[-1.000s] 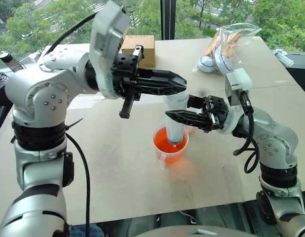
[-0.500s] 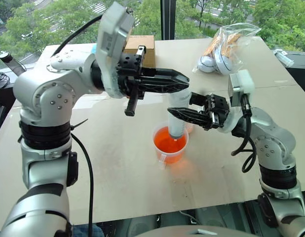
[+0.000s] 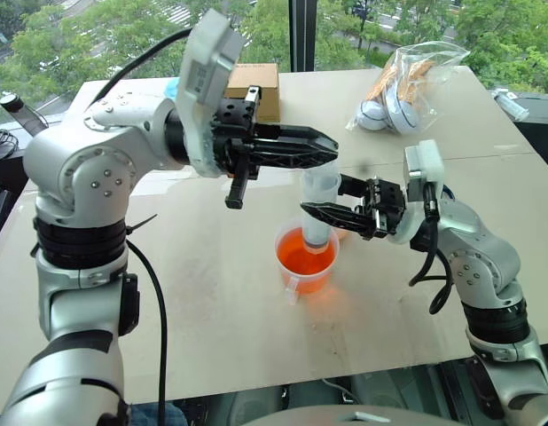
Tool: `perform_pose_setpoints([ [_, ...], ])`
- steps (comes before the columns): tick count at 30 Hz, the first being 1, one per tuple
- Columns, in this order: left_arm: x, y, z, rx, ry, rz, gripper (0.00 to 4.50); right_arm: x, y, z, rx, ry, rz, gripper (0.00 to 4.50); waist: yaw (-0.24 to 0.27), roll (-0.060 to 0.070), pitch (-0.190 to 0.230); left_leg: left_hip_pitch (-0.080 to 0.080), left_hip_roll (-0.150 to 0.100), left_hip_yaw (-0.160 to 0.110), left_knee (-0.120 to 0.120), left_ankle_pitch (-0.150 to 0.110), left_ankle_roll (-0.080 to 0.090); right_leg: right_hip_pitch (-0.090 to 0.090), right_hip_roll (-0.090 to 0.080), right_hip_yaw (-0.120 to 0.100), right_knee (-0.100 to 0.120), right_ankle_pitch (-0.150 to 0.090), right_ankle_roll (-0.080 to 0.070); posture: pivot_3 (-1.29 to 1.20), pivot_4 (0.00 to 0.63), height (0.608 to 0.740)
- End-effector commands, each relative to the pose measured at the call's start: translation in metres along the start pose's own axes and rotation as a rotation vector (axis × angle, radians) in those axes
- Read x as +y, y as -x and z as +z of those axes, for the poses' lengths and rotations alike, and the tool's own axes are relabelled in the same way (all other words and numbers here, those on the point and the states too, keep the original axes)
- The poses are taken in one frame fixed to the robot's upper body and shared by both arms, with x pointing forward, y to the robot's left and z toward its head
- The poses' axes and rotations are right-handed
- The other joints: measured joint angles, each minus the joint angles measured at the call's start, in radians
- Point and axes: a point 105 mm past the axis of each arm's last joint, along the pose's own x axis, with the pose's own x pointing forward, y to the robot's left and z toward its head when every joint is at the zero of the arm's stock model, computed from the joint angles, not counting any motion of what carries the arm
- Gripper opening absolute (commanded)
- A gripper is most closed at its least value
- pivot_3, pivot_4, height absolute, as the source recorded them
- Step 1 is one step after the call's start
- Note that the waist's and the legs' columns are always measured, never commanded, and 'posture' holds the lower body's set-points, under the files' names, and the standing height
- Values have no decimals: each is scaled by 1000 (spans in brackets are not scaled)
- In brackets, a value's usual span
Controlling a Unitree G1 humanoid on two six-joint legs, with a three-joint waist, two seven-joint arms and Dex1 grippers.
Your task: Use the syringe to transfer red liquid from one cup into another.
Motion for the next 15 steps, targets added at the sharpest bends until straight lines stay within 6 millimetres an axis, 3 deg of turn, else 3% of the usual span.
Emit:
perform_pose_setpoints([
  [1,5,10,27,-67,-102,67,17,14,-6,-13,50,-27,74,1530,0,0,0,0,0,0,0,0,0,0,0,0,0,0,0,0,150,740],
  [15,8,11,29,-74,-85,89,17,14,-8,-8,25,-23,77,1530,1,0,0,0,0,0,0,0,0,0,0,0,0,0,0,0,150,740],
])
